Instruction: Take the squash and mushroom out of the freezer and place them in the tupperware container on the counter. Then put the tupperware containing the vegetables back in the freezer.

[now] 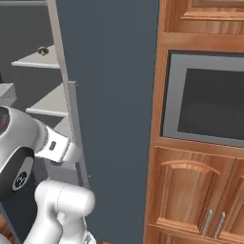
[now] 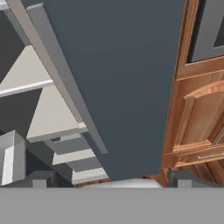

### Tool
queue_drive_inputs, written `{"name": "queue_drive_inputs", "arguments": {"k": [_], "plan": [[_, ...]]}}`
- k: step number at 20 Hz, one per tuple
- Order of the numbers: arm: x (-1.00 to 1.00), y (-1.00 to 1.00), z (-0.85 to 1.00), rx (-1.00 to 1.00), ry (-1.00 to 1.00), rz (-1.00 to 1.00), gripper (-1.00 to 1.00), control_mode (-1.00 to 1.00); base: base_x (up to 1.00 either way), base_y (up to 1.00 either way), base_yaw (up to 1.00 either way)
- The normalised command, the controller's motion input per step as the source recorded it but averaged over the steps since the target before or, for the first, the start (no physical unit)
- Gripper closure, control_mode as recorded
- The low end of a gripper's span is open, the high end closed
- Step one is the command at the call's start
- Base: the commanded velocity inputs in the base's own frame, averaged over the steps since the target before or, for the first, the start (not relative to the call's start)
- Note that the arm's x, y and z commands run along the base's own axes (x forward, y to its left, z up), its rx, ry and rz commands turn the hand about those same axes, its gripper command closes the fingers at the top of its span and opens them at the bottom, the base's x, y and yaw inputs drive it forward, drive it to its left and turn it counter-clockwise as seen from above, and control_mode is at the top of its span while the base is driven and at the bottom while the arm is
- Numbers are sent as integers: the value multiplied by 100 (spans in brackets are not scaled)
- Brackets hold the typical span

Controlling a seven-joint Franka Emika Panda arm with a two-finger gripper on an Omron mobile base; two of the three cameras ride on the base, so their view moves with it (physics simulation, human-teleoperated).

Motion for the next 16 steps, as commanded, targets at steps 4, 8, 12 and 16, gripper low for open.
{"name": "queue_drive_inputs", "arguments": {"k": [4,8,12,16], "plan": [[0,0,0,0,0,0,-100,100,70,24,0],[0,0,0,0,0,0,-100,100,25,26,0],[0,0,0,0,0,0,-100,100,-5,77,0],[0,0,0,0,0,0,-100,100,-5,79,0]]}}
